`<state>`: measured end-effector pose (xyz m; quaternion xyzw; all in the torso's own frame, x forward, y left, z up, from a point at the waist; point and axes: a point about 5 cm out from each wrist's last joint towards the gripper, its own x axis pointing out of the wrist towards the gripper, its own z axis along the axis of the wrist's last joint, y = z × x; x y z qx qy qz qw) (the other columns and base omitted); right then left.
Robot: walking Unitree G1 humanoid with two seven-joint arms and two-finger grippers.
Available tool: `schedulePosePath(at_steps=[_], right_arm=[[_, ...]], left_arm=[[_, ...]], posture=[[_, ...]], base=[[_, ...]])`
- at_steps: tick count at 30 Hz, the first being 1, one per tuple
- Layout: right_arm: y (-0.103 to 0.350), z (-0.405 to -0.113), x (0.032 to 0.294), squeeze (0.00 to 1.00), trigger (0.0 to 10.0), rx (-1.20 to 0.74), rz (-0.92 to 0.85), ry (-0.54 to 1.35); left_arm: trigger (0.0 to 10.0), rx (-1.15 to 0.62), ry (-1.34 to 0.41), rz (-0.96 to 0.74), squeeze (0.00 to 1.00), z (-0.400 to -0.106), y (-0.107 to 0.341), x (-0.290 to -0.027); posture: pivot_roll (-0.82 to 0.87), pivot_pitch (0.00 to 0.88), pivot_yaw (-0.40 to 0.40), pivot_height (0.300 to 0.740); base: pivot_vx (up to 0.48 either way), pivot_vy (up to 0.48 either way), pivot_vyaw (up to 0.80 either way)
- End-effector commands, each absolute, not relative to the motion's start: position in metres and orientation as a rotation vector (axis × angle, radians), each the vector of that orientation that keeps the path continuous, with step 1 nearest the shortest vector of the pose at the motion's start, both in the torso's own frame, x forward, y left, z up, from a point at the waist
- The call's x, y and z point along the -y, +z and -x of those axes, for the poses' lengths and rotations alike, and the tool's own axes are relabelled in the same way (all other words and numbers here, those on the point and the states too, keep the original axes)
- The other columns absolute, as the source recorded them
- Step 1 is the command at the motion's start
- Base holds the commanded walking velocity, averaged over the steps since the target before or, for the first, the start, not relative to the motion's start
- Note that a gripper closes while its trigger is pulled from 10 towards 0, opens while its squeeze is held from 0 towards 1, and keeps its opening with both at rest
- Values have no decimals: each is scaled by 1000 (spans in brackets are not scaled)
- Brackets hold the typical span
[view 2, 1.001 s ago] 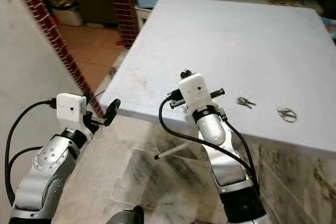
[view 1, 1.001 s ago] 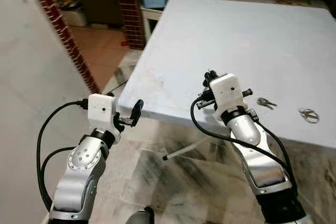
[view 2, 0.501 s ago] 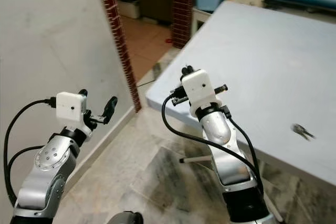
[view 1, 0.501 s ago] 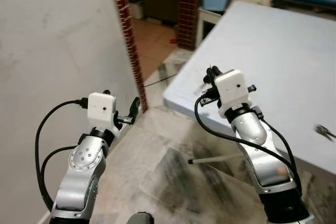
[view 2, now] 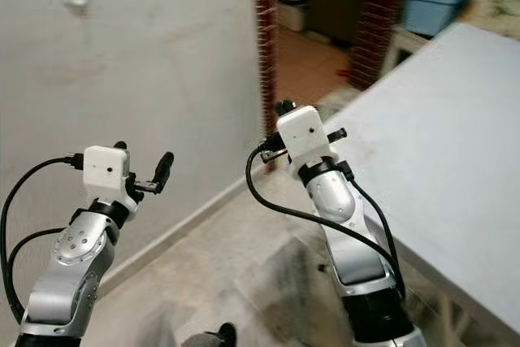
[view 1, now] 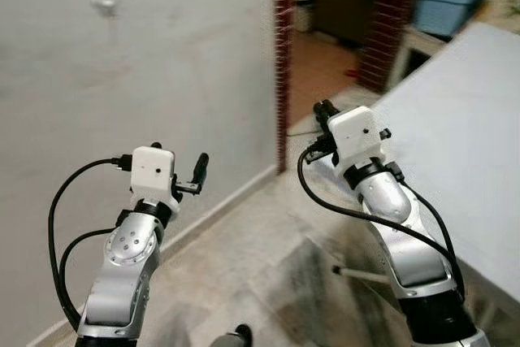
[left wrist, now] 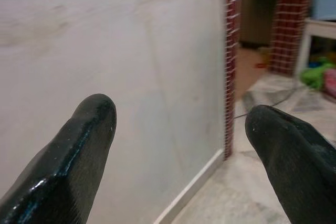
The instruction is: Hang keys on a hook
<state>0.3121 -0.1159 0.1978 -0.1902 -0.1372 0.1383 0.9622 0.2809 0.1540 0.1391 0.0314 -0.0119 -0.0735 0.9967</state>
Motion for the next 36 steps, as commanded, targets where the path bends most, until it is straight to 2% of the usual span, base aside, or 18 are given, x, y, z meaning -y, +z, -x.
schedulePosePath(at_steps=[1,36], right_arm=[[203,-313,117,0,10000,296,380,280],[207,-321,115,0,10000,314,390,306]], left_arm=[[10000,26,-157,-60,0,-281,140,-154],[10000,23,-164,-7,0,-281,137,-145]], posture=[[-7,89,55,740],[-22,78,23,740]], base=[[0,0,800],[0,0,800]])
